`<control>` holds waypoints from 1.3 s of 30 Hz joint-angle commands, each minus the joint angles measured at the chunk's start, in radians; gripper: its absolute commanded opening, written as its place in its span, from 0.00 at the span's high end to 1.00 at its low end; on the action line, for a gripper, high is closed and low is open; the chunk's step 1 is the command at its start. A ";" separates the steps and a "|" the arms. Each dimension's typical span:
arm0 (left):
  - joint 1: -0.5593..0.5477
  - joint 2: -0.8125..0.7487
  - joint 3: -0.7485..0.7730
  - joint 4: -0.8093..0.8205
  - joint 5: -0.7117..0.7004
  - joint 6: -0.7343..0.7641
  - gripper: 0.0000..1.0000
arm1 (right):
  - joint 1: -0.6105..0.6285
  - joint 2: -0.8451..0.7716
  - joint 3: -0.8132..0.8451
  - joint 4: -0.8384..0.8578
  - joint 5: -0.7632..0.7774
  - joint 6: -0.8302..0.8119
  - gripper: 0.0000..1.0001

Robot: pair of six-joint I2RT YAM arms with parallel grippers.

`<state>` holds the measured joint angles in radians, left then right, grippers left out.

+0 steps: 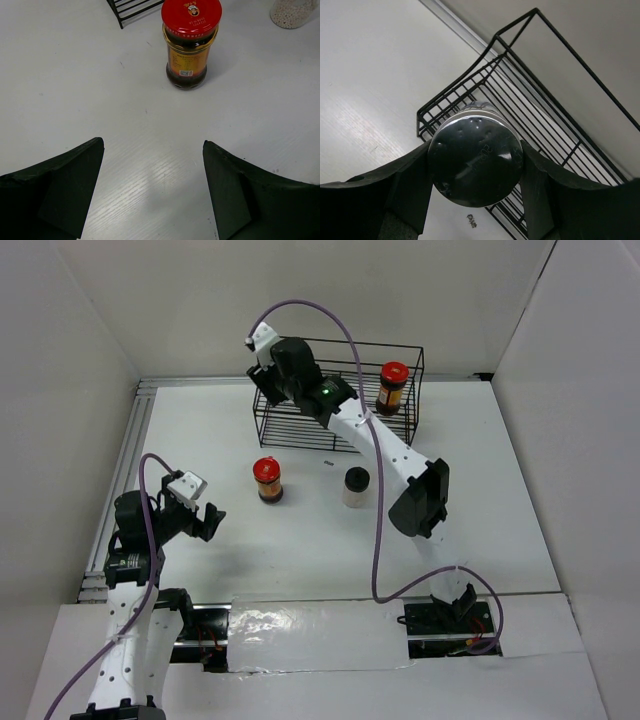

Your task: Organize the condiment bottles

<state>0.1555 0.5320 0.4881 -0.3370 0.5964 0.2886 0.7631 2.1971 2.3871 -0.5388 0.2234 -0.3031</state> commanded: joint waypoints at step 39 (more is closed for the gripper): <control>-0.004 -0.017 -0.016 0.026 0.017 0.004 0.07 | -0.209 -0.074 0.018 -0.185 -0.016 0.375 0.78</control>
<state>0.1555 0.5255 0.4835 -0.3370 0.5892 0.2886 0.5774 2.1468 2.3566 -0.7357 0.2272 0.0402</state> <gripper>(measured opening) 0.928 0.677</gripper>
